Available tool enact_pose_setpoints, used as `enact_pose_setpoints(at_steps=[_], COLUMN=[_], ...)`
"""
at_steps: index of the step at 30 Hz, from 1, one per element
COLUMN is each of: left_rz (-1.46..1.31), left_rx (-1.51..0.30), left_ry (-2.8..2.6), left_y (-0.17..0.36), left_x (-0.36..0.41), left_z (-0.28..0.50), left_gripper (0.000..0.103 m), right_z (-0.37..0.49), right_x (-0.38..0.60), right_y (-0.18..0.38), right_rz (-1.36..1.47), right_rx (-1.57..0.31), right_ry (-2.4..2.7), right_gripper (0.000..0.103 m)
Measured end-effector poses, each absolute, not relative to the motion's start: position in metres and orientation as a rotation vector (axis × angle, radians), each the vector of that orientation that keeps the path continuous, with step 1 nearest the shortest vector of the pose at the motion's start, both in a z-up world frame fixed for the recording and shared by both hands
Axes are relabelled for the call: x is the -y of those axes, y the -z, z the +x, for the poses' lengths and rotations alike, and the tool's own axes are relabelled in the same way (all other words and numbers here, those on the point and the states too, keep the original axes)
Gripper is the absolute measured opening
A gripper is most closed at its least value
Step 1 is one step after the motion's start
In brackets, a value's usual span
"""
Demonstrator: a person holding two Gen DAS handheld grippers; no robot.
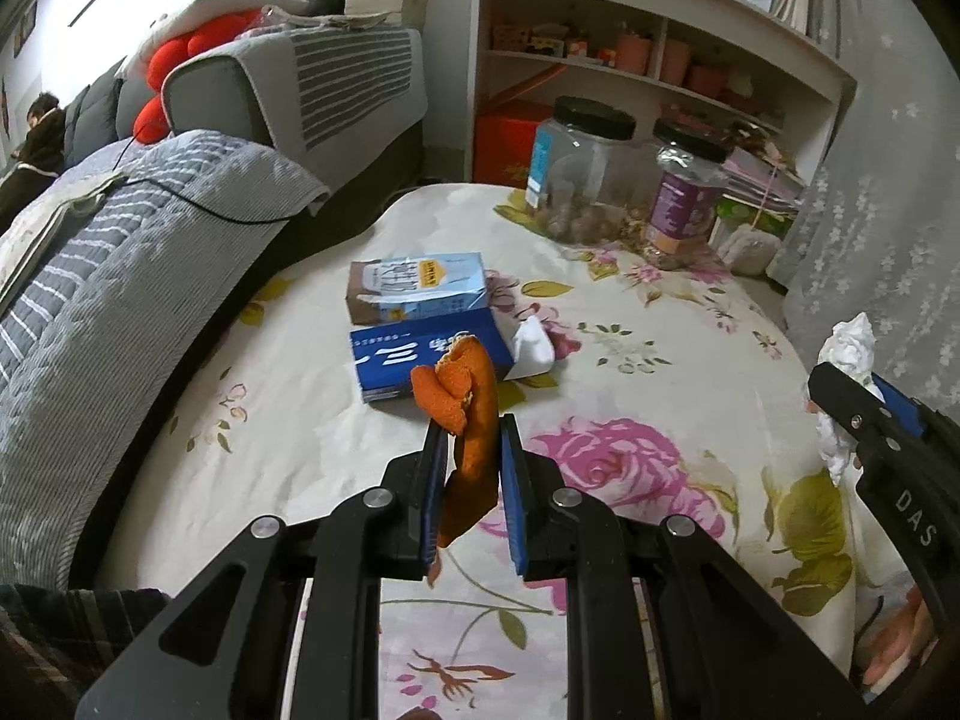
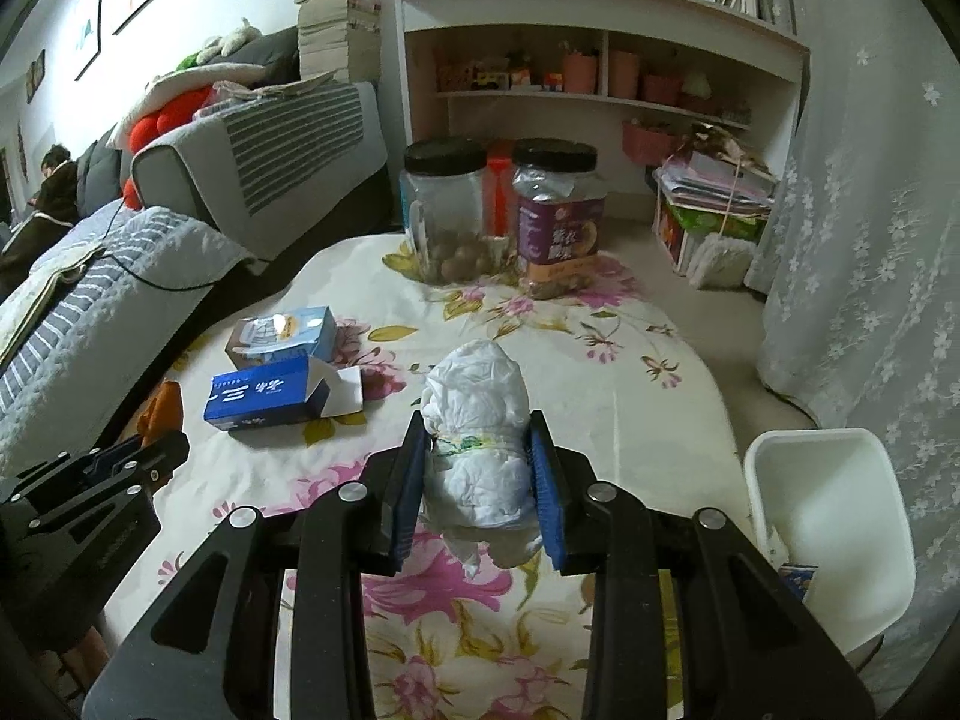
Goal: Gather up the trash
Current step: 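Carry the orange peel and white tissue in both grippers to the white bin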
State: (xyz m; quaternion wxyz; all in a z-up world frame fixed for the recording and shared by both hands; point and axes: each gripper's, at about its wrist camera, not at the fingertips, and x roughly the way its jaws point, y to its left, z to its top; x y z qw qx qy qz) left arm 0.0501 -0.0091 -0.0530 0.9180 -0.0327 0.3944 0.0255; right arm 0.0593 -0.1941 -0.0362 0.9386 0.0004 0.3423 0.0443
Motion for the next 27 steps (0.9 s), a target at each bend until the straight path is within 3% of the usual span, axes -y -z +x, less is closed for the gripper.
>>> enact_pose_setpoints(at_steps=[27], left_rz=[0.033], left_rx=[-0.731], left_ry=[0.125], left_y=[0.009], left_x=[0.121], left_z=[0.064], left_gripper=[0.018], right_z=[0.04], right_x=[0.301], right_y=[0.0], right_rz=[0.088], right_rx=[-0.6], right_ry=[0.096], right_gripper=[0.031])
